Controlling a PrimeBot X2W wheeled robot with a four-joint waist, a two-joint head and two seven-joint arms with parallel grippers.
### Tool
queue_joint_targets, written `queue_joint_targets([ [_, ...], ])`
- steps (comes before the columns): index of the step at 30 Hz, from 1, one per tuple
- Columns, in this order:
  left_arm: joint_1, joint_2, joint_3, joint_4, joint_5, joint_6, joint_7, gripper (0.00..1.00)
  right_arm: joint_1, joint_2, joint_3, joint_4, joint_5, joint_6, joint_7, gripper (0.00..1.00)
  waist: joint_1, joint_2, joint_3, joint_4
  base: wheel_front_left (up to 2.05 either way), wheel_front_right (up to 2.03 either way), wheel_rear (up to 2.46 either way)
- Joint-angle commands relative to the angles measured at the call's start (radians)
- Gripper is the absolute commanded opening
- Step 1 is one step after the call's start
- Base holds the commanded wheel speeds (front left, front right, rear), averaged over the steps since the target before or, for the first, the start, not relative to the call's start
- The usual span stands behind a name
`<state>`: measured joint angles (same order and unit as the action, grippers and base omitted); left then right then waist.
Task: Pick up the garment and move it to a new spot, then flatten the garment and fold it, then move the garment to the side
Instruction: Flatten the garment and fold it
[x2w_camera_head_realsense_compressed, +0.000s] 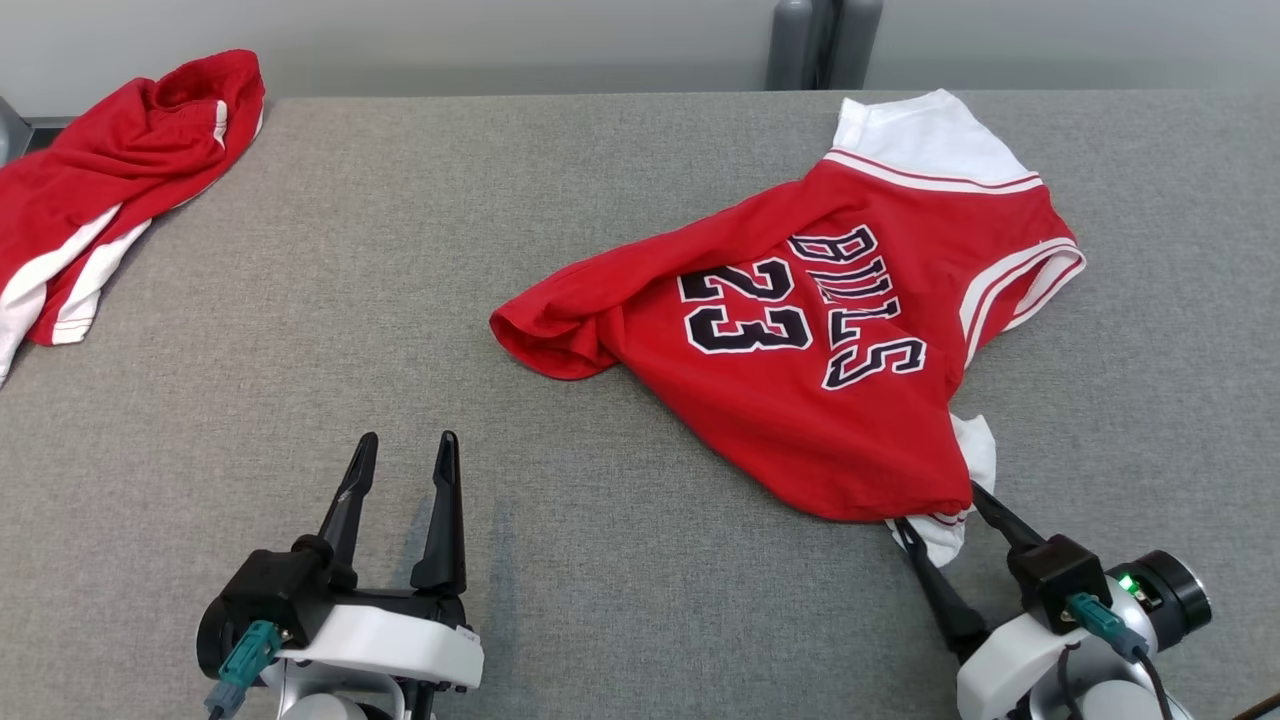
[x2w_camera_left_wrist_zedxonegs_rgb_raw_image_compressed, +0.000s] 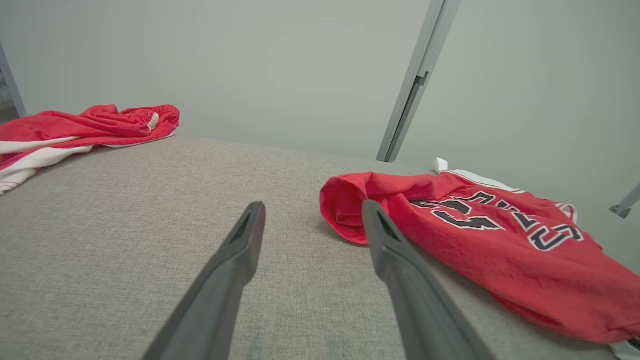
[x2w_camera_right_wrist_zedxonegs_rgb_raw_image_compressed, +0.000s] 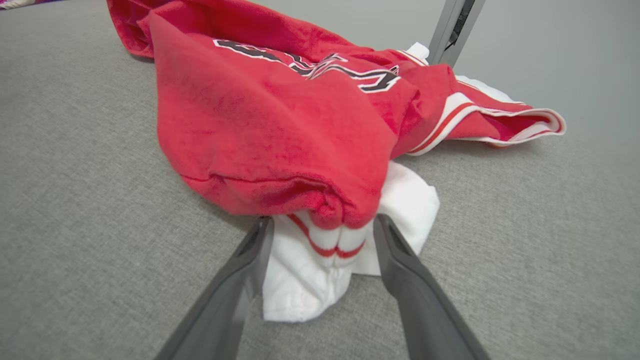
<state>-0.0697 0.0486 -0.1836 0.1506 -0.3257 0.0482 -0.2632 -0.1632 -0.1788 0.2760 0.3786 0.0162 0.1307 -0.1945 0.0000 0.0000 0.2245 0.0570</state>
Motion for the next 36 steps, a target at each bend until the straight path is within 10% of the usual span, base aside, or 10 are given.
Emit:
queue_joint_targets([
  [1, -0.006, 0.003, 0.005, -0.003, 0.002, 0.002, -0.002, 1.00, 0.002, -0.007, -0.010, 0.009, 0.005, 0.000, -0.001, 0.80, 0.0000, 0.0000, 0.002, 0.003, 0.00, 0.00, 0.00],
  [2, -0.006, 0.003, 0.006, -0.003, 0.001, 0.002, -0.002, 1.00, -0.001, -0.010, -0.019, 0.015, 0.000, 0.000, -0.002, 0.53, 0.0000, 0.0000, 0.002, 0.004, 0.00, 0.00, 0.00],
  [5, -0.005, 0.003, 0.008, -0.003, -0.001, 0.003, -0.002, 1.00, -0.016, -0.004, -0.036, 0.018, -0.001, 0.000, -0.012, 0.35, 0.0000, 0.0000, 0.001, 0.005, 0.00, 0.00, 0.00],
  [7, -0.005, 0.004, 0.010, -0.004, -0.002, 0.005, -0.002, 1.00, -0.033, -0.007, -0.052, 0.019, -0.009, 0.000, -0.019, 0.00, 0.0000, 0.0000, 0.000, 0.003, 0.00, 0.00, 0.00],
  [21, -0.002, 0.004, 0.009, -0.004, 0.000, 0.006, -0.002, 1.00, -0.137, -0.118, -0.304, -0.171, -0.252, 0.000, -0.013, 0.00, 0.0000, 0.0000, -0.011, -0.042, 0.00, 0.00, 0.00],
  [33, -0.010, 0.003, 0.021, -0.007, 0.008, 0.000, -0.002, 1.00, 0.065, 0.012, -0.315, -0.077, -0.235, 0.000, -0.003, 0.00, 0.0000, 0.0000, 0.004, -0.071, 0.00, 0.00, 0.00],
  [34, -0.010, 0.003, 0.022, -0.006, 0.010, -0.002, -0.002, 1.00, 0.067, 0.022, -0.314, -0.067, -0.231, 0.000, -0.010, 0.04, 0.0000, 0.0000, 0.004, -0.075, 0.00, 0.00, 0.00],
  [36, -0.009, 0.003, 0.021, -0.006, 0.010, -0.002, -0.002, 1.00, 0.068, 0.036, -0.311, -0.049, -0.219, 0.000, -0.020, 0.48, 0.0000, 0.0000, 0.002, -0.083, 0.00, 0.00, 0.00],
])
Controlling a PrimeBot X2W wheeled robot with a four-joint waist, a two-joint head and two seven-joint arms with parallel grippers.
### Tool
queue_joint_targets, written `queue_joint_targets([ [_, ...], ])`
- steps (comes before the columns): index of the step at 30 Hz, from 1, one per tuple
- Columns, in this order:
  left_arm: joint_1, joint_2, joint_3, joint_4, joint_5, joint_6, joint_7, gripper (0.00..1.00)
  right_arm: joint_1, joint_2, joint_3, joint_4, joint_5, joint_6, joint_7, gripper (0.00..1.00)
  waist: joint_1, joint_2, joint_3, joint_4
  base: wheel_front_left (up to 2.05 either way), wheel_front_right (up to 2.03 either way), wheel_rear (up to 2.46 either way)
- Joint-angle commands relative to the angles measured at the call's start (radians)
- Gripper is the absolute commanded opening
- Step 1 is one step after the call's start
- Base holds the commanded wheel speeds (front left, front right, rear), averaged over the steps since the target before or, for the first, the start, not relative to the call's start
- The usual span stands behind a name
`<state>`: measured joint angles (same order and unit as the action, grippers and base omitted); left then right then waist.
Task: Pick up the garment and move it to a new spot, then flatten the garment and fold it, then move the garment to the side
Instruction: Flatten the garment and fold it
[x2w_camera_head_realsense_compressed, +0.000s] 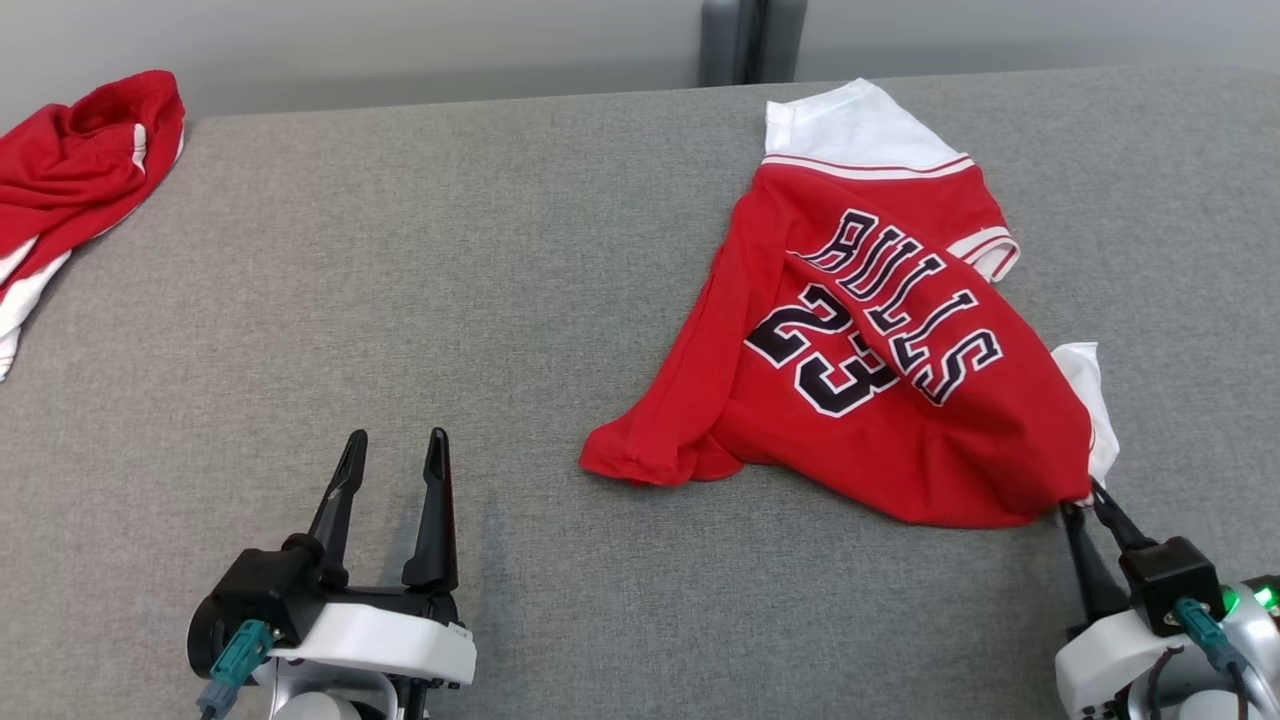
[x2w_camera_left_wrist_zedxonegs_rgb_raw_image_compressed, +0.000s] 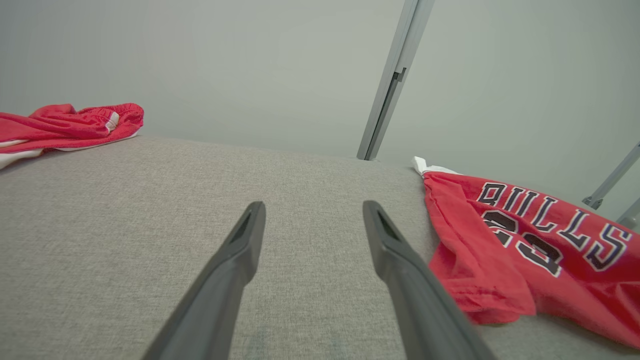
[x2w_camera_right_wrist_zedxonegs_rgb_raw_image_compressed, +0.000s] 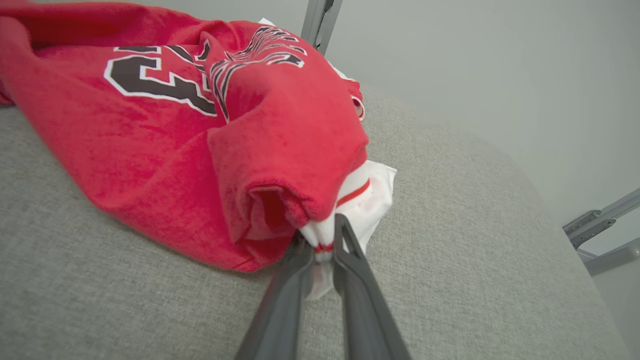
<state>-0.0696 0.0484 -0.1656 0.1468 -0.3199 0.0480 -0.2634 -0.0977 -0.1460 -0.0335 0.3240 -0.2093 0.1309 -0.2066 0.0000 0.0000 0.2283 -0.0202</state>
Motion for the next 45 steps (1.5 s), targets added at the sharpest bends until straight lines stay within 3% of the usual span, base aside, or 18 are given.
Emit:
queue_joint_targets([
  [1, -0.008, 0.004, 0.002, -0.003, 0.005, -0.001, -0.002, 1.00, 0.003, 0.005, 0.001, 0.011, 0.010, 0.000, -0.013, 0.94, 0.0000, 0.0000, -0.003, -0.009, 0.00, 0.00, 0.00],
  [2, -0.007, 0.004, 0.002, -0.002, 0.005, -0.002, -0.002, 1.00, 0.004, 0.005, 0.003, 0.015, 0.015, 0.000, -0.017, 1.00, 0.0000, 0.0000, -0.004, -0.012, 0.00, 0.00, 0.00],
  [6, -0.002, 0.004, 0.009, 0.003, 0.005, -0.002, -0.002, 1.00, 0.011, 0.001, 0.011, 0.000, 0.047, 0.000, -0.033, 1.00, 0.0000, 0.0000, -0.017, -0.025, 0.00, 0.00, 0.00],
  [14, 0.018, 0.004, 0.006, 0.006, -0.002, -0.003, -0.002, 1.00, 0.030, -0.008, 0.017, -0.153, 0.107, 0.000, -0.049, 1.00, 0.0000, 0.0000, -0.048, -0.032, 0.00, 0.00, 0.00],
  [19, 0.021, 0.004, -0.009, 0.009, -0.007, -0.003, -0.002, 1.00, 0.028, -0.011, 0.058, -0.269, 0.120, 0.000, -0.038, 1.00, 0.0000, 0.0000, -0.065, -0.012, 0.00, 0.00, 0.00],
  [23, 0.024, 0.003, -0.016, 0.006, -0.011, 0.001, -0.002, 1.00, 0.004, -0.006, 0.111, -0.280, 0.146, 0.000, -0.005, 1.00, 0.0000, 0.0000, -0.071, 0.013, 0.00, 0.00, 0.00],
  [29, 0.019, 0.004, -0.037, 0.006, -0.021, 0.004, -0.002, 1.00, -0.096, 0.000, 0.213, -0.144, 0.177, 0.000, 0.008, 1.00, 0.0000, 0.0000, -0.067, 0.073, 0.00, 0.00, 0.00],
  [34, 0.007, 0.004, -0.056, 0.003, -0.033, 0.011, -0.002, 1.00, -0.228, -0.053, 0.346, 0.047, 0.102, 0.000, 0.029, 1.00, 0.0000, 0.0000, -0.056, 0.136, 0.00, 0.00, 0.00],
  [45, -0.001, 0.003, -0.071, -0.008, -0.058, 0.023, -0.002, 1.00, -0.415, -0.111, 0.585, 0.323, 0.122, 0.000, 0.038, 1.00, 0.0000, 0.0000, -0.027, 0.236, 0.00, 0.00, 0.00],
])
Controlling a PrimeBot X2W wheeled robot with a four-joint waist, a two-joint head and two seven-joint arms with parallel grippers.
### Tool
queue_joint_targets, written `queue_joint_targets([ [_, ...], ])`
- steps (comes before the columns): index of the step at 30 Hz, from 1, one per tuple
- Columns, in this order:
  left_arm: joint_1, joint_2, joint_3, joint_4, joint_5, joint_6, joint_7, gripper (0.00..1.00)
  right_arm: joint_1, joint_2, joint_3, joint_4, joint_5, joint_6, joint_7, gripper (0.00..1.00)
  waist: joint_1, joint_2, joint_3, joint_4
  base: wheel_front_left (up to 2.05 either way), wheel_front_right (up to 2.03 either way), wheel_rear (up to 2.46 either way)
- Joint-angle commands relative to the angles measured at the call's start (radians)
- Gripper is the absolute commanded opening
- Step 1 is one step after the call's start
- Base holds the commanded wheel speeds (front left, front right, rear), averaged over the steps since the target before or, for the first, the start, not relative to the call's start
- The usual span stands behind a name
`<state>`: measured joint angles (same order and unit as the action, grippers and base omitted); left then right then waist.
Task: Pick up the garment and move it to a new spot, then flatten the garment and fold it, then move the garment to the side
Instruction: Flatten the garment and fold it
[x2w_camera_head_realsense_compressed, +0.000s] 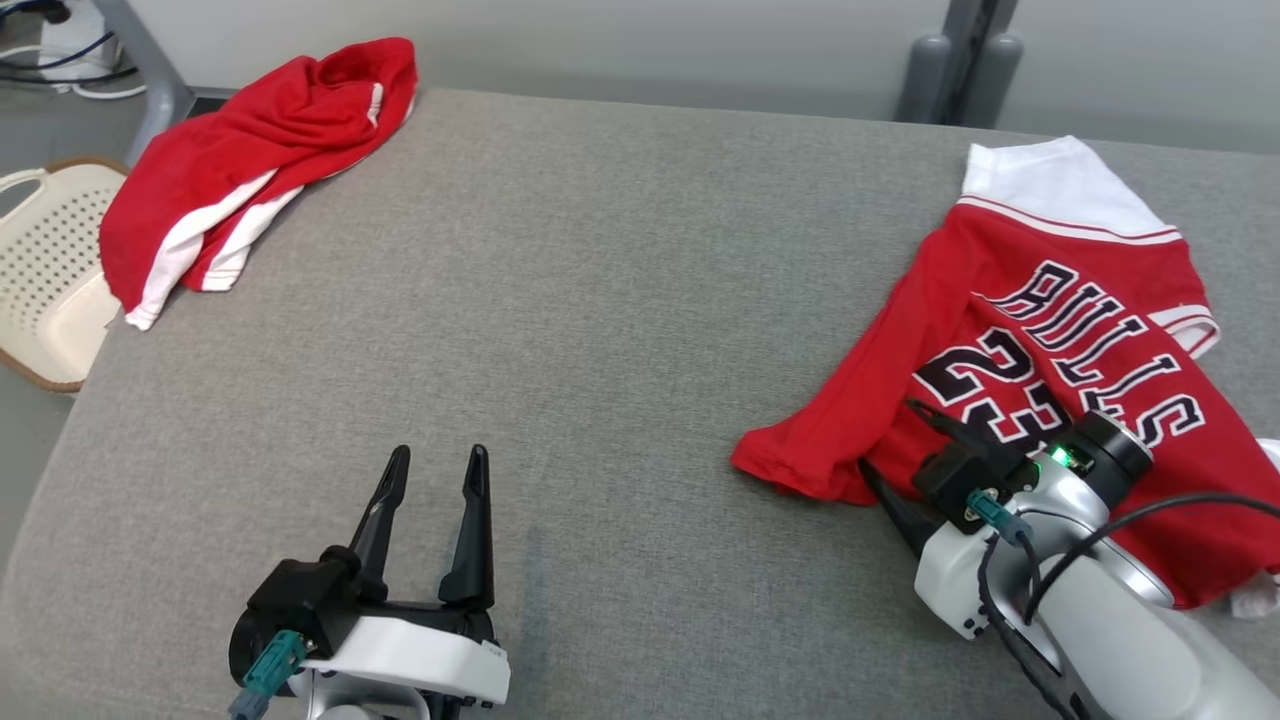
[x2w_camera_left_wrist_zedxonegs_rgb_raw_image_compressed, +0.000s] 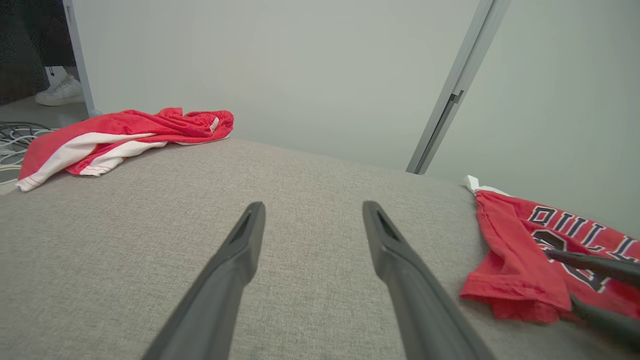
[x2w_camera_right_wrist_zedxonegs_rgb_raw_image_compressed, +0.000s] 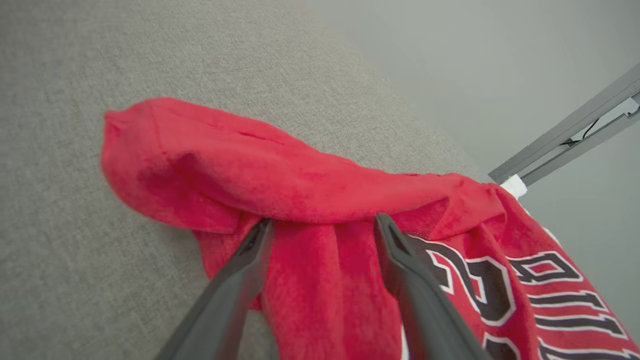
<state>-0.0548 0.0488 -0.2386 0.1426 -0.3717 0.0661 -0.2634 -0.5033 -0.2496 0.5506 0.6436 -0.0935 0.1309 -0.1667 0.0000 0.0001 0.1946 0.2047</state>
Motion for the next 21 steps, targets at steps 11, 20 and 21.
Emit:
queue_joint_targets([
  [11, -0.022, 0.003, -0.005, -0.007, -0.018, 0.014, -0.002, 1.00, -0.137, -0.013, 0.112, 0.071, 0.058, 0.000, -0.068, 0.00, 0.0000, -0.0001, 0.025, 0.041, 0.00, 0.00, 0.00],
  [20, -0.025, 0.003, -0.005, -0.013, -0.024, 0.022, -0.002, 1.00, -0.249, -0.030, 0.066, -0.003, 0.101, 0.000, -0.093, 0.00, 0.0000, -0.0001, 0.033, 0.048, 0.00, 0.00, 0.00],
  [21, -0.026, 0.003, -0.006, -0.014, -0.026, 0.022, -0.002, 1.00, -0.268, -0.034, 0.060, -0.014, 0.103, 0.000, -0.092, 0.00, 0.0000, -0.0001, 0.036, 0.049, 0.00, 0.00, 0.00],
])
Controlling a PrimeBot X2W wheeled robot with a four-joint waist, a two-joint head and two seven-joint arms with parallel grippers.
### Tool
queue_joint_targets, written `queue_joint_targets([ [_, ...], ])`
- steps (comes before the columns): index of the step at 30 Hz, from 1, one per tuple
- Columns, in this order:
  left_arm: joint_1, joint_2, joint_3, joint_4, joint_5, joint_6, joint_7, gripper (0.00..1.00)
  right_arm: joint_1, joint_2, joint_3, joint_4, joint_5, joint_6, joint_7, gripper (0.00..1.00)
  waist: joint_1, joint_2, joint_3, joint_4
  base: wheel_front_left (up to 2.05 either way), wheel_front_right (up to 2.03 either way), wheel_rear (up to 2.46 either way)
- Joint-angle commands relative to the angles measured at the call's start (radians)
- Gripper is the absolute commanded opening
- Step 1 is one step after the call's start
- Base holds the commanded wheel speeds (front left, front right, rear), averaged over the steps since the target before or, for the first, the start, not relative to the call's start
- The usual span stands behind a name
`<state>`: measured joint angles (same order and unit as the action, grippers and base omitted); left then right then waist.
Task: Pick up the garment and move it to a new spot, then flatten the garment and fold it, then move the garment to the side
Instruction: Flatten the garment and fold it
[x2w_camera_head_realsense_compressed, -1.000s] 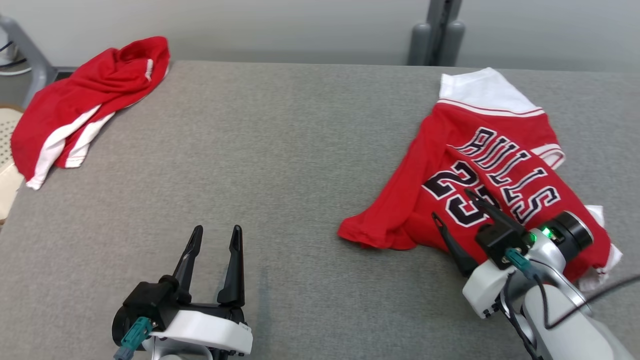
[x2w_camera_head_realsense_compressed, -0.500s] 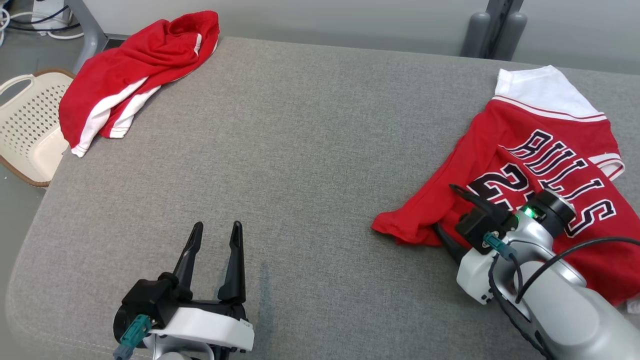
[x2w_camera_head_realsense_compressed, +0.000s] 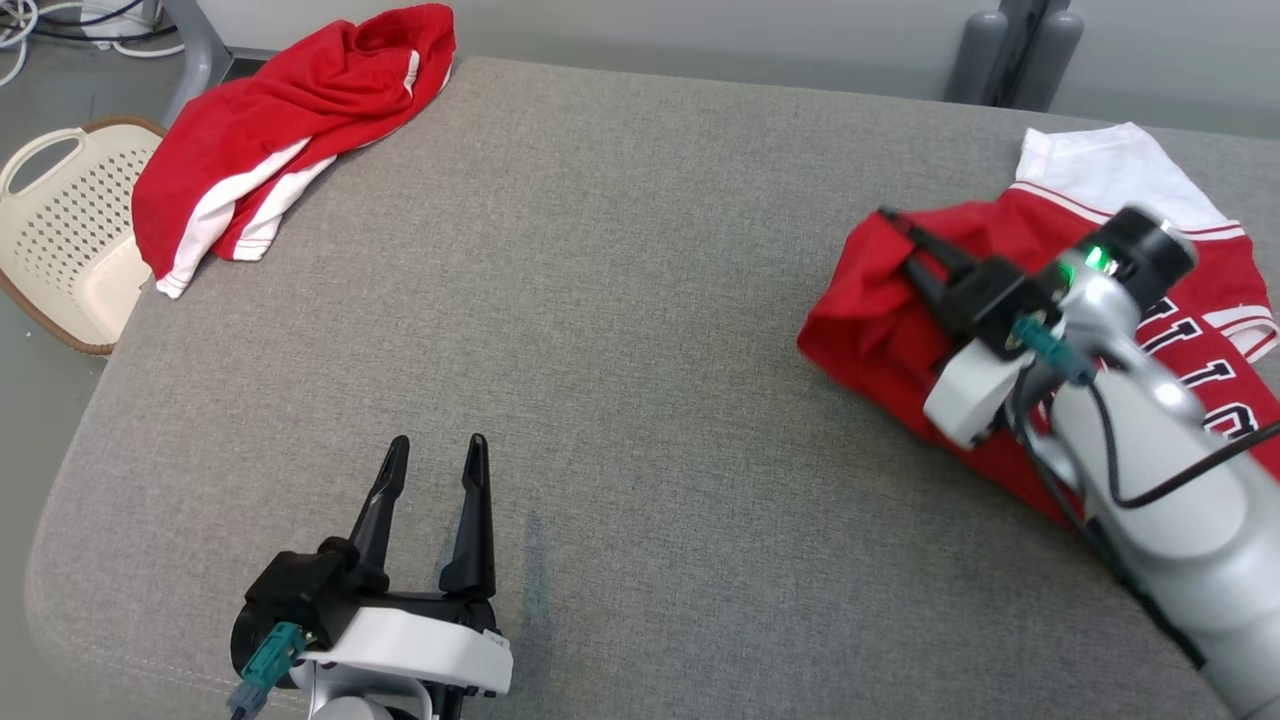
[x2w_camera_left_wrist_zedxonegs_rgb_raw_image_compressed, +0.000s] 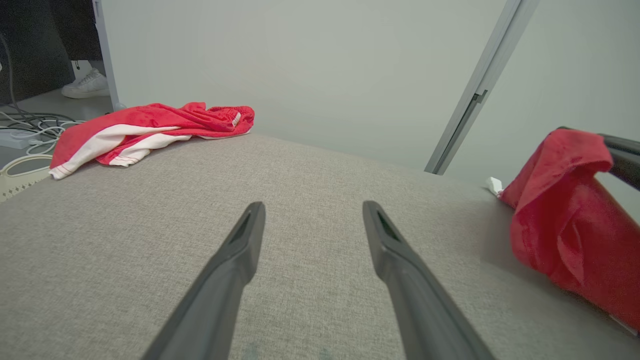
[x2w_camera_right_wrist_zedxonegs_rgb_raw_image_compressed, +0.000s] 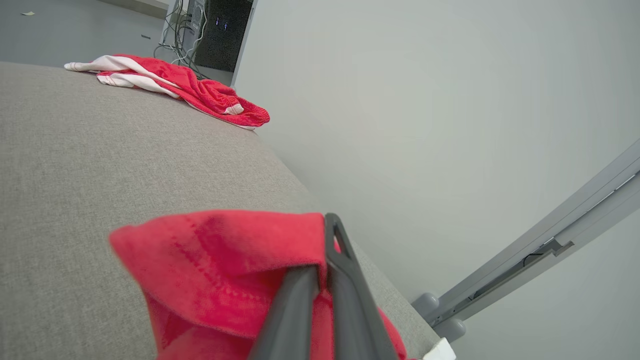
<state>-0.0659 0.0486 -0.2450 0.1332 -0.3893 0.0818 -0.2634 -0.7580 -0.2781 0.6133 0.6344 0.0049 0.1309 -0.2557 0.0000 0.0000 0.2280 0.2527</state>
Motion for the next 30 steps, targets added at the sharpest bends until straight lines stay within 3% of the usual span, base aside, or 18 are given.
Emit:
queue_joint_targets([
  [1, -0.017, 0.003, -0.002, -0.006, -0.011, 0.006, -0.002, 1.00, -0.037, -0.017, -0.005, -0.013, 0.001, 0.000, -0.003, 0.00, 0.0000, 0.0000, 0.006, 0.003, 0.00, 0.00, 0.00],
  [7, -0.039, 0.003, -0.034, -0.005, -0.027, -0.001, -0.002, 1.00, -0.207, -0.059, 0.016, 0.023, 0.018, 0.000, 0.044, 0.00, 0.0000, 0.0000, 0.043, 0.045, 0.00, 0.00, 0.00],
  [14, -0.078, 0.003, -0.102, 0.004, -0.062, -0.001, -0.002, 1.00, -0.390, -0.123, 0.020, 0.243, 0.016, 0.000, 0.094, 0.00, 0.0000, 0.0000, 0.096, 0.139, 0.00, 0.00, 0.00],
  [16, -0.086, 0.004, -0.117, 0.005, -0.069, 0.004, -0.002, 1.00, -0.415, -0.132, 0.017, 0.314, 0.005, 0.000, 0.101, 0.43, 0.0000, 0.0000, 0.109, 0.159, 0.00, 0.00, 0.00],
  [17, -0.090, 0.003, -0.123, 0.005, -0.072, 0.006, -0.002, 1.00, -0.425, -0.131, 0.014, 0.342, 0.004, 0.000, 0.095, 0.88, 0.0000, 0.0000, 0.115, 0.166, 0.00, 0.00, 0.00],
  [18, -0.096, 0.003, -0.129, 0.005, -0.077, 0.009, -0.002, 1.00, -0.437, -0.123, 0.008, 0.392, 0.007, 0.000, 0.084, 1.00, 0.0000, 0.0000, 0.122, 0.171, 0.00, 0.00, 0.00],
  [24, -0.095, 0.003, -0.121, 0.007, -0.069, 0.016, -0.002, 1.00, -0.450, -0.093, 0.014, 0.475, 0.003, 0.000, 0.033, 1.00, 0.0000, 0.0000, 0.121, 0.146, 0.00, 0.00, 0.00],
  [30, -0.079, 0.004, -0.092, 0.013, -0.046, 0.015, -0.002, 1.00, -0.392, -0.017, 0.036, 0.415, 0.052, 0.000, -0.007, 1.00, 0.0000, 0.0000, 0.087, 0.072, 0.00, 0.00, 0.00],
])
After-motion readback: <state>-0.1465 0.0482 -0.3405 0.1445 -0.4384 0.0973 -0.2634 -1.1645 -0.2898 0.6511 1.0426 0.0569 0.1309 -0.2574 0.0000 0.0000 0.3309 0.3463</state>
